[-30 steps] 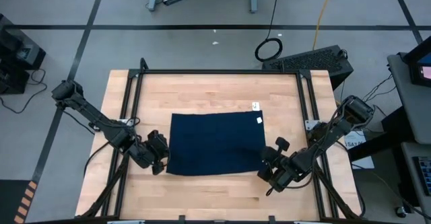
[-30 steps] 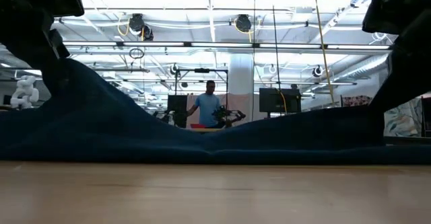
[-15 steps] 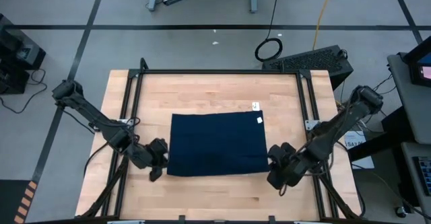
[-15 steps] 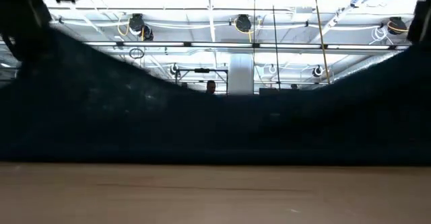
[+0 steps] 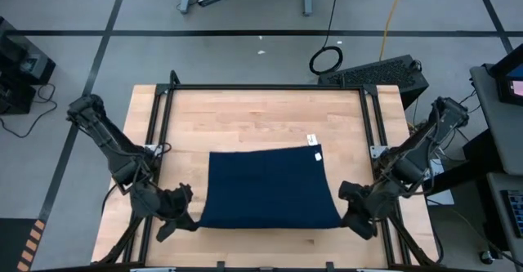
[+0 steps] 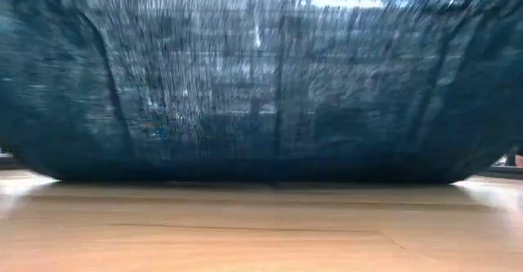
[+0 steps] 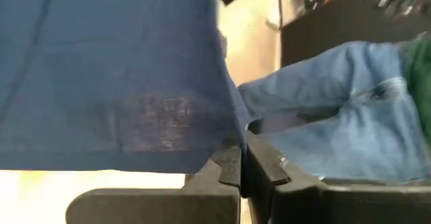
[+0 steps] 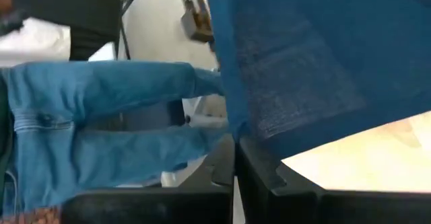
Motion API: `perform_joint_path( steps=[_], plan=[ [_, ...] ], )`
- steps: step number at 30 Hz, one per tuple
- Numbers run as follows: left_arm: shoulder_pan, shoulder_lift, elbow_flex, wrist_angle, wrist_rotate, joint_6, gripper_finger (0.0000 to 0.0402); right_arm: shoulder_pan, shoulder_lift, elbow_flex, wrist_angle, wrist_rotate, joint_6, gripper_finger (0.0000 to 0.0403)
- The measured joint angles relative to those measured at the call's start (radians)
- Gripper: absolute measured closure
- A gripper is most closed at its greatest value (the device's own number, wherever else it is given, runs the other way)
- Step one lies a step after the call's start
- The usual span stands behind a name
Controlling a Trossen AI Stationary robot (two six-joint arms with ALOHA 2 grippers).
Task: Roll towel
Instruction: Roll the dark blue towel
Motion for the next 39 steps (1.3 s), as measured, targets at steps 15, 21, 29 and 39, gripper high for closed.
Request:
perform_joint_path(
  steps=[15,21,29,39],
  plan=[
    [0.033,0.012,0.0,-0.096,-0.228,0.025,0.04,0.023,-0.006,0.0,-0.209,0.178,-0.038,0.0403],
    [0.077,0.012,0.0,-0.25,-0.229,0.034,0.0399,-0.032,-0.005,0.0,-0.307,0.304,-0.072,0.0403],
    [0.098,0.016,0.0,-0.353,-0.257,0.036,0.0397,-0.12,0.021,0.0,-0.364,0.356,-0.156,0.0403],
    [0.099,0.022,-0.001,-0.396,-0.278,0.029,0.0396,-0.187,0.113,0.0,-0.389,0.355,-0.222,0.0403]
  ],
)
